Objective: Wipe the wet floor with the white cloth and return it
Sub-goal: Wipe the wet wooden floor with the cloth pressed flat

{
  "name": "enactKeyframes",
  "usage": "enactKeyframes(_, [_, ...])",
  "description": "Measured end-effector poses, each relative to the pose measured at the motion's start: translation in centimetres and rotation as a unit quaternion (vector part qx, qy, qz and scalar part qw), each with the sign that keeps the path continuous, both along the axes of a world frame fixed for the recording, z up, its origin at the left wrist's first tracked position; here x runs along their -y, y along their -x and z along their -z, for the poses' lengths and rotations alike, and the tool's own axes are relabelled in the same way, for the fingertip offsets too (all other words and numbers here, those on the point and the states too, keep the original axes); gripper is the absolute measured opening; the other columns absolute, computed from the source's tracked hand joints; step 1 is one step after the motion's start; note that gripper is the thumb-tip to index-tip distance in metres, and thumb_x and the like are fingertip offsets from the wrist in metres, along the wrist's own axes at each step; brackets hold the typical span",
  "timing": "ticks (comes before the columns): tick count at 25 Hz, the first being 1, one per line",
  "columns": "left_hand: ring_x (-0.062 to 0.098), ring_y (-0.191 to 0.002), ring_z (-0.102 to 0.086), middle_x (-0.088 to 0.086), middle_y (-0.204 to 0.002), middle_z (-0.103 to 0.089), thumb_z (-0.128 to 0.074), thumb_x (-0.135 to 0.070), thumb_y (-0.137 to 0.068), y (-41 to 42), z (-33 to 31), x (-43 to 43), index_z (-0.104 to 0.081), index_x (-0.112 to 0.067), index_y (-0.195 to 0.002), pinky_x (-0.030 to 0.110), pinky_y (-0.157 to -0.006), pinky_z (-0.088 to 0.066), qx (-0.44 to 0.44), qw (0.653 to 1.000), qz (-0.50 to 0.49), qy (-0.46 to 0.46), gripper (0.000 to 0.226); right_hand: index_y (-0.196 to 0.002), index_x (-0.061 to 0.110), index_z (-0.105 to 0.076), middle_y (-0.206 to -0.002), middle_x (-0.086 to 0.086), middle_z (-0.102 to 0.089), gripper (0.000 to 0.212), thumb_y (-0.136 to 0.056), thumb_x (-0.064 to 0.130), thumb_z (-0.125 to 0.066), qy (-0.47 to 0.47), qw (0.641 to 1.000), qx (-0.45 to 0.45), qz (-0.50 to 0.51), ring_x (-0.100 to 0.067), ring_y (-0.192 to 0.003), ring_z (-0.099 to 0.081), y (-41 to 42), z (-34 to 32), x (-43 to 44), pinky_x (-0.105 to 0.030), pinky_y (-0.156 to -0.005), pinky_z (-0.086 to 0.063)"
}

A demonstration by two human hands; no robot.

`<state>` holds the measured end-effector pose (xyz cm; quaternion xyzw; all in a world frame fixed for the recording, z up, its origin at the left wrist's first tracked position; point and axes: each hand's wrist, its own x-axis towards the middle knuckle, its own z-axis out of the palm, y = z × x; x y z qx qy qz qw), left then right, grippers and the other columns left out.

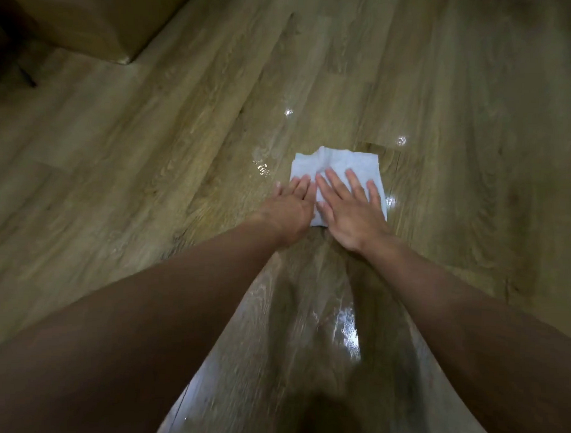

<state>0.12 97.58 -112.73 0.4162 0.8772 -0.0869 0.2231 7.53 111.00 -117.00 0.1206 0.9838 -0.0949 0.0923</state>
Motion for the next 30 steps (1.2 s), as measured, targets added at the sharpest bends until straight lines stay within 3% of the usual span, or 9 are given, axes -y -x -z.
enactKeyframes(6, [0.024, -0.149, 0.006, 0.010, -0.161, 0.009, -0.030, -0.030, -0.102, -3.5, 0.9, 5.2, 0.000, -0.010, -0.153, 0.042, -0.120, 0.001, 0.024, 0.997, 0.035, -0.061, 0.063, -0.154, 0.030, -0.013, -0.162, 0.009, -0.008, 0.057, -0.100, 0.047, -0.012, -0.022, 0.999, -0.037, 0.001, -0.020, -0.150, 0.002, -5.0, 0.0, 3.4, -0.048, -0.119, 0.002])
enactKeyframes(9, [0.021, -0.147, -0.018, 0.010, -0.160, -0.017, -0.039, -0.025, -0.098, -2.4, 1.5, 5.6, -0.022, -0.011, -0.151, 0.037, -0.122, -0.006, 0.006, 0.983, 0.037, -0.180, 0.058, -0.152, 0.031, -0.018, -0.161, 0.006, -0.014, 0.058, -0.098, 0.051, -0.008, -0.048, 0.997, -0.058, -0.011, -0.023, -0.150, -0.005, -3.2, -0.2, 3.5, -0.053, -0.116, 0.004])
enactKeyframes(11, [0.022, -0.143, -0.029, 0.010, -0.155, -0.031, -0.043, -0.021, -0.095, -0.3, 1.9, 6.6, -0.032, -0.012, -0.148, 0.033, -0.121, -0.008, -0.020, 0.971, 0.009, -0.239, 0.054, -0.152, 0.036, -0.013, -0.162, 0.009, -0.011, 0.059, -0.097, 0.054, -0.005, -0.069, 0.996, -0.055, -0.029, -0.022, -0.150, -0.004, -1.4, 0.3, 3.5, -0.055, -0.115, 0.005])
enactKeyframes(16, [0.020, -0.147, -0.020, 0.009, -0.157, -0.026, -0.036, -0.031, -0.098, 4.2, 4.4, 10.5, -0.027, -0.011, -0.150, 0.032, -0.122, -0.005, -0.102, 0.958, -0.111, -0.246, 0.056, -0.151, 0.036, -0.021, -0.159, 0.009, -0.022, 0.062, -0.095, 0.059, -0.009, -0.099, 0.992, -0.074, 0.006, -0.022, -0.147, -0.018, 3.3, 1.2, 2.4, -0.057, -0.115, -0.008])
enactKeyframes(20, [0.019, -0.143, -0.029, 0.008, -0.152, -0.036, -0.038, -0.034, -0.096, 4.8, 5.9, 10.9, -0.039, -0.008, -0.144, 0.034, -0.121, -0.016, -0.126, 0.945, -0.104, -0.283, 0.054, -0.153, 0.034, -0.009, -0.162, 0.007, -0.008, 0.062, -0.096, 0.059, -0.005, -0.056, 0.994, -0.063, 0.067, -0.026, -0.149, -0.005, 13.6, 1.7, 1.3, -0.061, -0.115, -0.002])
enactKeyframes(23, [0.020, -0.141, -0.035, 0.010, -0.150, -0.041, -0.039, -0.028, -0.096, 4.8, 5.6, 10.9, -0.037, -0.007, -0.145, 0.037, -0.119, -0.022, -0.116, 0.934, -0.098, -0.324, 0.053, -0.154, 0.031, -0.003, -0.163, 0.008, 0.001, 0.061, -0.097, 0.055, -0.004, -0.028, 0.996, -0.042, 0.079, -0.028, -0.149, 0.005, 17.1, 1.5, 1.9, -0.062, -0.115, 0.005])
enactKeyframes(25, [0.014, -0.140, -0.034, 0.009, -0.150, -0.040, -0.041, -0.019, -0.097, 4.8, 5.6, 11.1, -0.031, -0.008, -0.148, 0.034, -0.118, -0.023, -0.098, 0.905, -0.143, -0.388, 0.053, -0.154, 0.031, -0.007, -0.163, 0.008, -0.004, 0.061, -0.097, 0.054, -0.004, -0.052, 0.997, -0.047, 0.024, -0.027, -0.149, 0.000, 14.9, 1.2, 3.3, -0.060, -0.116, 0.001])
enactKeyframes(28, [-0.003, -0.138, -0.024, 0.004, -0.152, -0.037, -0.039, -0.016, -0.098, 5.2, 5.4, 11.4, -0.026, -0.014, -0.150, 0.039, -0.118, -0.026, -0.056, 0.822, -0.291, -0.485, 0.054, -0.153, 0.030, -0.018, -0.161, 0.006, -0.019, 0.058, -0.100, 0.052, -0.011, -0.097, 0.988, -0.075, -0.093, -0.028, -0.148, -0.015, 7.1, 1.2, 7.1, -0.059, -0.115, -0.012])
enactKeyframes(30, [0.008, -0.139, -0.033, 0.002, -0.152, -0.038, -0.037, -0.020, -0.099, 5.0, 5.3, 11.5, -0.026, -0.017, -0.150, 0.044, -0.115, -0.031, -0.040, 0.793, -0.334, -0.508, 0.052, -0.152, 0.029, -0.023, -0.159, 0.005, -0.024, 0.057, -0.101, 0.054, -0.019, -0.102, 0.977, -0.099, -0.156, -0.027, -0.147, -0.021, 3.4, 1.7, 8.4, -0.059, -0.113, -0.017])
